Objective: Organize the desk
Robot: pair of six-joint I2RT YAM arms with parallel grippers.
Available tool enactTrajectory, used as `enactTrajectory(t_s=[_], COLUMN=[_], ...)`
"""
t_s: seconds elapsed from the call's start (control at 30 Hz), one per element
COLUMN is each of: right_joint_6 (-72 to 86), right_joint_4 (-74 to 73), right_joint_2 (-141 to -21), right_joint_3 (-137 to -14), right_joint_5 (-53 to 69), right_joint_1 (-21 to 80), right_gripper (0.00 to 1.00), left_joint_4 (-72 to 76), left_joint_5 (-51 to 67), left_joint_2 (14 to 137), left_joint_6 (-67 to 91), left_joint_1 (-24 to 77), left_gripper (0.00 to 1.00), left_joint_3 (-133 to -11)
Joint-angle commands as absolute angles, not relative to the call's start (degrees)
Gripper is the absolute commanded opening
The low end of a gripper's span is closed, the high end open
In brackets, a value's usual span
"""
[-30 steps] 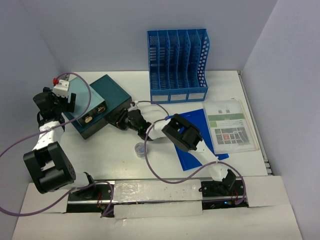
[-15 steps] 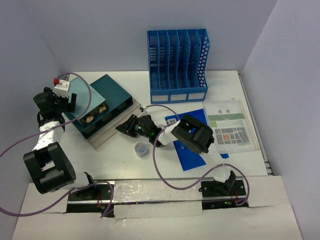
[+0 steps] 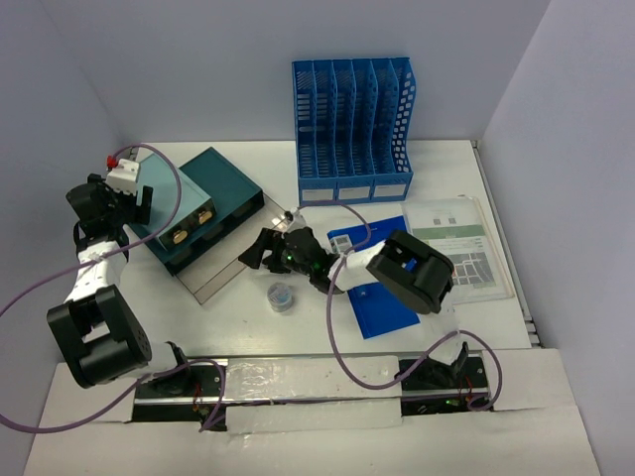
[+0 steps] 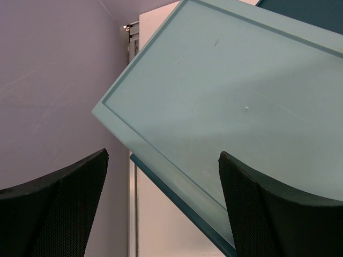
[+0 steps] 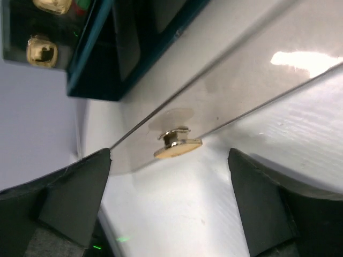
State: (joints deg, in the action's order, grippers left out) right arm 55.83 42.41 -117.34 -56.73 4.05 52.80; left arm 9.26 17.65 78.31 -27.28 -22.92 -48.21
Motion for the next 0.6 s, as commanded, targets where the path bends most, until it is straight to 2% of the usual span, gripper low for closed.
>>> enactTrajectory(t_s=[0.0, 0.23, 0.37, 0.47, 0.57], right_joint_6=[44.39, 19.35, 10.13, 8.86, 6.65], right_joint_4=[36.31, 26.98, 24.21, 14.75, 9.58], right_joint_2=[-108.75, -99.85, -94.63, -92.74, -90.85], right_joint_3=[-57.18, -57.88, -55.56, -57.29, -56.06], right_joint_5=[-0.02, -19.79, -20.16, -25.25, -20.71], right_joint_1=[54.98, 63.58, 63.93, 64.85, 65.74], right_gripper=[1.0, 1.0, 1.0, 1.0, 1.0], left_joint_4=[-2.34, -5.85, -8.68, -10.5, -12.96], left_joint_5=[17.07, 17.77, 18.12, 18.45, 19.66], left_joint_2=[79.28, 77.94, 76.31, 73.83, 70.08], left_joint_6=[-27.67, -27.39, -27.39, -26.8, -26.6], left_joint_1=[-22.83, -22.82, -22.77, -22.8, -22.76], left_gripper=[0.91, 0.91, 0.91, 0.91, 0.92], left_joint_3=[-46.9, -49.49, -51.62, -52.14, -51.88])
